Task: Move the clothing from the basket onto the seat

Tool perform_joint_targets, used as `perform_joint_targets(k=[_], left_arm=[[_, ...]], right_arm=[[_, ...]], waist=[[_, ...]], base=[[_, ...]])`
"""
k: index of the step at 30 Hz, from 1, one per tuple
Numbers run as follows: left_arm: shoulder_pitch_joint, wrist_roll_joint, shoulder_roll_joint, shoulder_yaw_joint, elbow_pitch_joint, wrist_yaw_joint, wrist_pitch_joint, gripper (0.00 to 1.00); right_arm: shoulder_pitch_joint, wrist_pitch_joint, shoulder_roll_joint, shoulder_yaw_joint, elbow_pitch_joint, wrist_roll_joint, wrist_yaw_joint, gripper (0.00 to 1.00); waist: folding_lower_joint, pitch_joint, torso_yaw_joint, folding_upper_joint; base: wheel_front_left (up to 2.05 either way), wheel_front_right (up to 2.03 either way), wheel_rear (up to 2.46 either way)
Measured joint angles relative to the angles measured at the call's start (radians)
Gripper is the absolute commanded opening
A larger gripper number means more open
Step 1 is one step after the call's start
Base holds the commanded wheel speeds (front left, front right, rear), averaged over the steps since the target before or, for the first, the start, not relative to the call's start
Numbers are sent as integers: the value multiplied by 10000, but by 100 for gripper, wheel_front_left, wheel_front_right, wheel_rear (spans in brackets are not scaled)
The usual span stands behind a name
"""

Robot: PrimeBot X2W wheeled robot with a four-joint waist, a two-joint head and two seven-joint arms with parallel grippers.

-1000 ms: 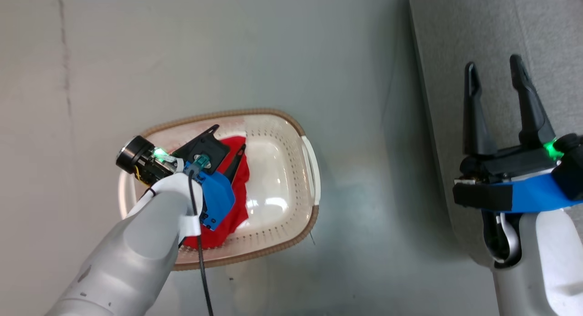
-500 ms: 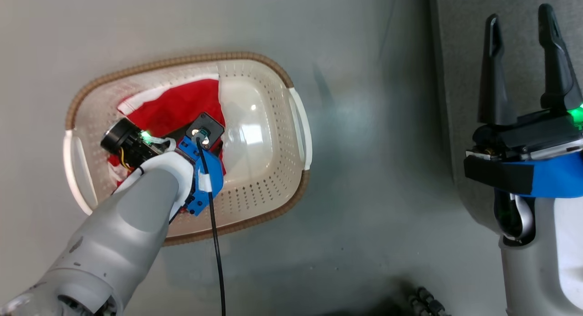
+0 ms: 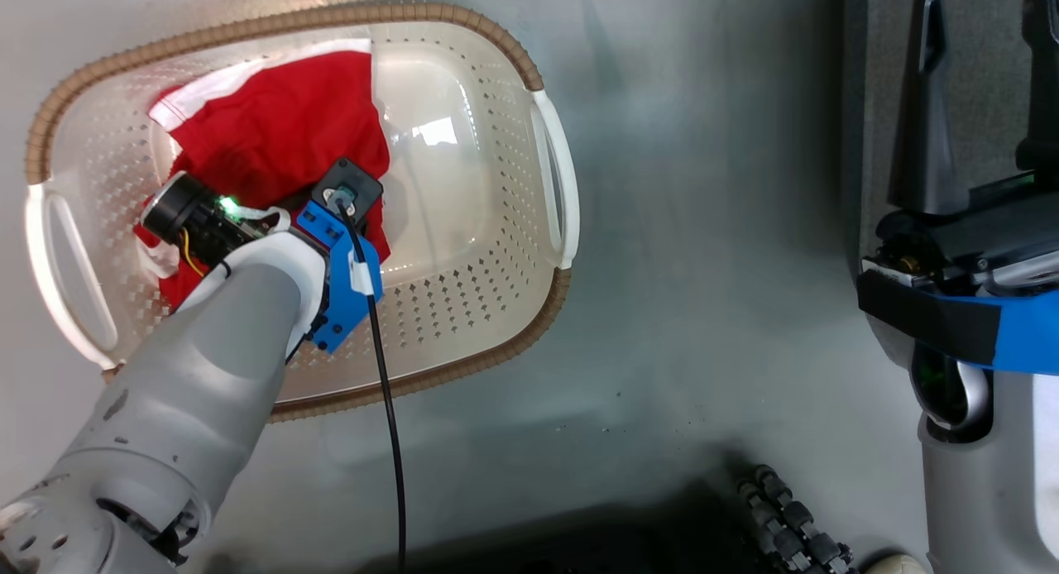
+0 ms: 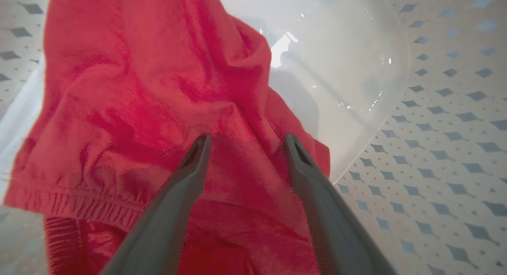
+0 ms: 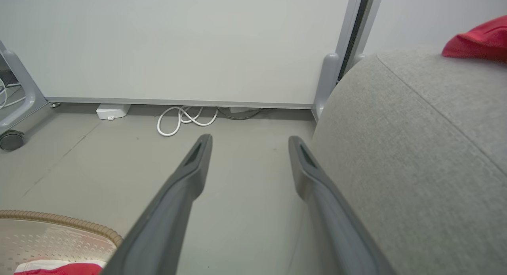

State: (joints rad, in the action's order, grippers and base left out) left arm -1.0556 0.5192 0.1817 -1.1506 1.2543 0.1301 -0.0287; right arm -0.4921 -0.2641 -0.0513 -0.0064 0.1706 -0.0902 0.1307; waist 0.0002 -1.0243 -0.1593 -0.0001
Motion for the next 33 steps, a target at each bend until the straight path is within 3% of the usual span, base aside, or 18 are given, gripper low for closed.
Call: perform_joint_targets(k=[12, 13, 14, 15, 16, 22, 33], left_arm=[[-365, 10, -184, -136, 272, -242, -125, 100], [-366, 10, -184, -153, 282, -242, -115, 91], [-366, 35, -188, -138, 288, -244, -56, 46], [-366, 75, -198, -165, 303, -251, -107, 7], [-366, 77, -201, -184, 311, -257, -52, 0], [-313, 207, -328, -153, 326, -259, 389, 0], [102, 646, -890, 140, 138, -159, 2527, 0]], right_arm=[[36, 0, 0, -242, 293, 105, 0, 100], [35, 0, 0, -240, 295, 105, 0, 100], [33, 0, 0, -236, 303, 105, 0, 100], [30, 0, 0, -217, 311, 105, 0, 100], [30, 0, 0, -224, 313, 107, 0, 100], [22, 0, 0, -320, 265, 198, 0, 100], [21, 0, -36, -435, -217, 244, 0, 100]], waist=[[-1, -552, -22, 1], [0, -558, -28, 1], [0, -558, -29, 0], [-1, -546, -24, 0], [-2, -537, -15, 0], [-2, -342, 107, 0], [-1, 754, 555, 1]], base=[[0, 0, 0], [0, 0, 0], [0, 0, 0], [0, 0, 0], [0, 0, 0], [0, 0, 0], [0, 0, 0]])
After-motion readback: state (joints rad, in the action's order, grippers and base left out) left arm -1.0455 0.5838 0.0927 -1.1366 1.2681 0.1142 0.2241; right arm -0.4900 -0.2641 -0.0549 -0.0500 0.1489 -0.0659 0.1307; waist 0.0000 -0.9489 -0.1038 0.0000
